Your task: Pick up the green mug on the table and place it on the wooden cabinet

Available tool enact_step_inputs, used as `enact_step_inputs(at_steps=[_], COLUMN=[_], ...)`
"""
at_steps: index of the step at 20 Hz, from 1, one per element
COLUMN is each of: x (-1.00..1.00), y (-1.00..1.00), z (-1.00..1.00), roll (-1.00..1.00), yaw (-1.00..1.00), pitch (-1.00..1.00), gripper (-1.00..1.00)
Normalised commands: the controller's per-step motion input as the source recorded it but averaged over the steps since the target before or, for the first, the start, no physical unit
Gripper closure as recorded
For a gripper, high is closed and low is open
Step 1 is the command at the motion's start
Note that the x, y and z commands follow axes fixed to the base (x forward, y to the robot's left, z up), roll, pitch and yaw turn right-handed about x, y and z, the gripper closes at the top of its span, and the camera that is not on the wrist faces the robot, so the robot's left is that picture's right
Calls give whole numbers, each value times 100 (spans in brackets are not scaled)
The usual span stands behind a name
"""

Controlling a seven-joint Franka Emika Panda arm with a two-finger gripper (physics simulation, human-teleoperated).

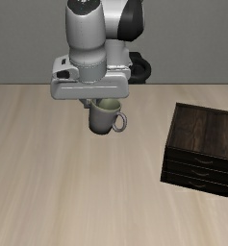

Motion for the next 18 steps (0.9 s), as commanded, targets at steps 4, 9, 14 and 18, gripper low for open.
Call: enact_step_inputs(at_steps=[4,9,14,18], x=[0,0,0,0], y=[0,60,100,100], z=[100,40,0,0], roll=[0,0,0,0], yaw=[0,0,0,0], pitch=[0,0,0,0], gripper=[100,100,100,100])
